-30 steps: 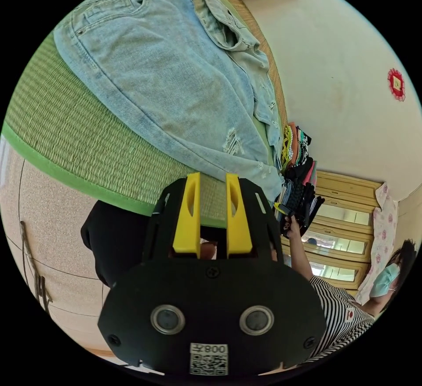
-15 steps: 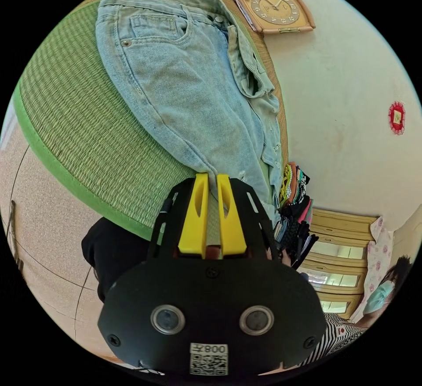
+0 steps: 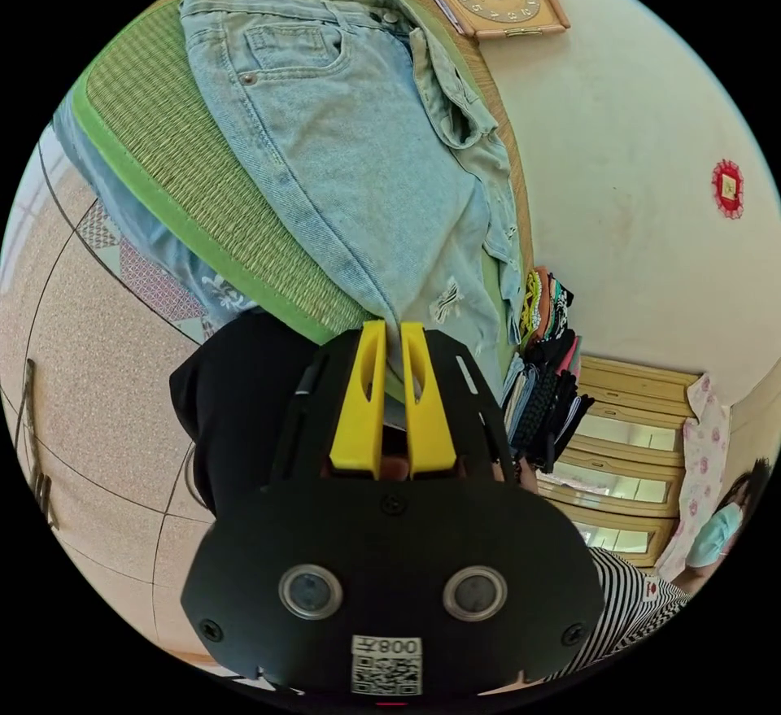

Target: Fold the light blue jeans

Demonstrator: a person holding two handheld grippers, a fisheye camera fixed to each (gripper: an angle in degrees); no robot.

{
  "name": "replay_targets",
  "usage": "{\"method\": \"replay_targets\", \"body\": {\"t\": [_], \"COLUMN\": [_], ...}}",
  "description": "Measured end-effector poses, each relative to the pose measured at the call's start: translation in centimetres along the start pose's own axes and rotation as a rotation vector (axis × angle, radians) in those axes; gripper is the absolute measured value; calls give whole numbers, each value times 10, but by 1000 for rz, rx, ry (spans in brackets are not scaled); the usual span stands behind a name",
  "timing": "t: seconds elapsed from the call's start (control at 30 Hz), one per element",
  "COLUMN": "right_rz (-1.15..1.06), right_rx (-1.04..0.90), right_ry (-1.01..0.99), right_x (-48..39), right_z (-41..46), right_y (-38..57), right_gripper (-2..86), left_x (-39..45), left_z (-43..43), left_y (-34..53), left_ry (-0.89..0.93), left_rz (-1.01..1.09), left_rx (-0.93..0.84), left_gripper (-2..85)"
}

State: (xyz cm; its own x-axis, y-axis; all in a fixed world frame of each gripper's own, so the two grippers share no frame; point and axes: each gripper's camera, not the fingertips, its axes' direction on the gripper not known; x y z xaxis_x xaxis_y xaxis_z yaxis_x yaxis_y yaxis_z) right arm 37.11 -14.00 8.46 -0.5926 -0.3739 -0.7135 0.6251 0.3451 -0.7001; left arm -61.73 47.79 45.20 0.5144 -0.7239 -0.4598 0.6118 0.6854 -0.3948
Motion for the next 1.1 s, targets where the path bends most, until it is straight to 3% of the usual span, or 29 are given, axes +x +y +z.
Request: {"method": "replay_targets", "body": {"t": [0.4,0.6,0.77,0.87,1.0,1.1], "right_rz": [44,-265,-532,-628,-683,-712], "right_rx": [128,202,152,98,71,138], "right_ry": [-1,-73,-139,-116,2,76], "right_x": [-32,-142,-244,-287,-315,-323], "right_z": [16,27,67,97,130,139], "right_y": [7,-1,-22,-34,-38,-31], "right_gripper": [85,86,83,78,57,28], "left_x": [-14,-17,-19,-12,22,37], "left_z": [-81,-108,-111,-115,-142,-156], "left_y": [-23,-49,-60,-61,-48,-31], "left_ry": [-119,-194,-156,-135,-114,-99], "left_rz": [-62,-145,-199,-192,-32,3], "left_rx": [241,332,336,327,369,436], "left_gripper": [73,77,54,30,12,8]}}
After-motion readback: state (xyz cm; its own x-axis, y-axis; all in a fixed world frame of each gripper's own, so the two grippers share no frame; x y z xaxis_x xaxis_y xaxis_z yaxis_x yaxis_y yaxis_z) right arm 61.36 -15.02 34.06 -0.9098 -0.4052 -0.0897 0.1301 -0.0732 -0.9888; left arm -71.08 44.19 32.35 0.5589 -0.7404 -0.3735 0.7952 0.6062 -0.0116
